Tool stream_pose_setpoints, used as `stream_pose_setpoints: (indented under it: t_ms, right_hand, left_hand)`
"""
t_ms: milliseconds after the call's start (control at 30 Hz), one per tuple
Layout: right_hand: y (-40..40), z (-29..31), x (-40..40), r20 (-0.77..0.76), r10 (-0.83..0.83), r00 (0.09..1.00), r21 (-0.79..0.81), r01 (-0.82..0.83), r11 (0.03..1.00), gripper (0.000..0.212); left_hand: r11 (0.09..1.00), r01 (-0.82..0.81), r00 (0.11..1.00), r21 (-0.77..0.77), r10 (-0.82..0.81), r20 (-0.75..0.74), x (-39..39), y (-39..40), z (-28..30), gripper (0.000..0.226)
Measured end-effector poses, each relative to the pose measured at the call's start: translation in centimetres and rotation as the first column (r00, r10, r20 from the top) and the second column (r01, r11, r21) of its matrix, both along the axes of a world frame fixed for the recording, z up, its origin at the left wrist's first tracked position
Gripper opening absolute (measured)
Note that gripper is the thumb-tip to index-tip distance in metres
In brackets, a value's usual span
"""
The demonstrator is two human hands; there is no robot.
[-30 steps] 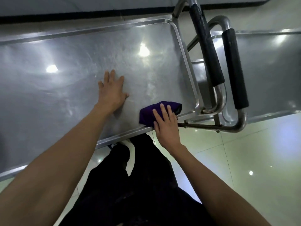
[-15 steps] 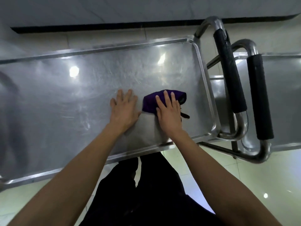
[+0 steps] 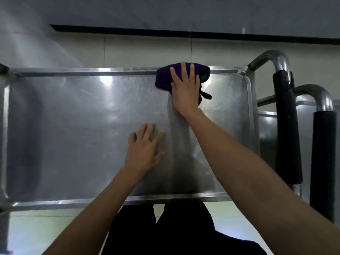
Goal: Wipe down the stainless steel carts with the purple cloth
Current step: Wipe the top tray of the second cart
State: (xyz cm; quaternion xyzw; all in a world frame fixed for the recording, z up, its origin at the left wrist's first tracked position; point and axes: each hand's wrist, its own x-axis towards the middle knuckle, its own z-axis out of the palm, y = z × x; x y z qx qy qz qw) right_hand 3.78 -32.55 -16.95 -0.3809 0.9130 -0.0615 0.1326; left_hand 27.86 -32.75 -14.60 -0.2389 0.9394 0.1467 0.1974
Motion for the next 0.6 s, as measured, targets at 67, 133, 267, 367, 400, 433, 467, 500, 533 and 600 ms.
stream_pose_setpoints:
  t_ms: [67, 133, 267, 367, 400, 433, 467, 500, 533, 600]
  right_hand:
    - [-1.5, 0.3, -0.8, 0.007, -0.003, 1.0, -0.009, 0.003, 1.0, 0.051]
    - [-2.0, 0.3, -1.0, 0.009, -0.012, 1.0, -0.016, 0.012, 1.0, 0.05]
    - [-1.0, 0.2, -0.2, 0.025, 0.012, 1.0, -0.017, -0.012, 1.0, 0.05]
    - [1.4, 0.2, 1.8, 0.043, 0.036, 0.998, -0.02, -0.035, 0.999, 0.049]
    - [2.5, 0.2, 2.9, 0.047, 0.034, 0.998, -0.017, -0.034, 0.999, 0.049]
    - [3.6, 0.2, 4.0, 0.05, 0.029, 0.998, -0.015, -0.028, 1.0, 0.049]
    - [4.7, 0.1, 5.3, 0.052, 0.022, 0.998, -0.016, -0.021, 1.0, 0.049]
    - [5.8, 0.2, 6.6, 0.056, 0.015, 0.998, -0.019, -0.014, 1.0, 0.049]
    - [7.1, 0.2, 8.0, 0.059, 0.007, 0.998, -0.024, -0.005, 1.0, 0.049]
    - [9.7, 0.4, 10.7, 0.066, -0.015, 0.998, -0.034, 0.017, 0.999, 0.049]
  left_hand:
    - [1.0, 0.0, 1.0, -0.008, 0.0, 0.009, 0.5, 0.2, 0.4, 0.073]
    - [1.0, -0.031, 0.999, 0.002, 0.031, 0.017, 0.9, 0.3, 0.5, 0.074]
    - [0.997, -0.068, 0.997, 0.029, 0.068, 0.026, 1.3, 0.2, 0.6, 0.076]
    - [0.998, -0.014, 0.998, 0.058, 0.01, 0.065, 1.4, -0.3, 0.4, 0.081]
    - [0.997, 0.0, 0.997, 0.08, -0.006, 0.071, 1.6, -0.6, 0.3, 0.083]
    - [0.995, 0.012, 0.997, 0.101, -0.019, 0.07, 1.8, -0.9, 0.3, 0.085]
    - [0.993, 0.025, 0.997, 0.115, -0.032, 0.064, 2.1, -1.3, 0.3, 0.087]
    - [0.992, 0.041, 0.997, 0.123, -0.049, 0.059, 2.4, -1.5, 0.3, 0.087]
    - [0.99, 0.06, 0.996, 0.127, -0.067, 0.052, 2.6, -1.8, 0.3, 0.087]
    - [0.987, 0.085, 0.995, 0.133, -0.091, 0.036, 2.9, -2.1, 0.2, 0.087]
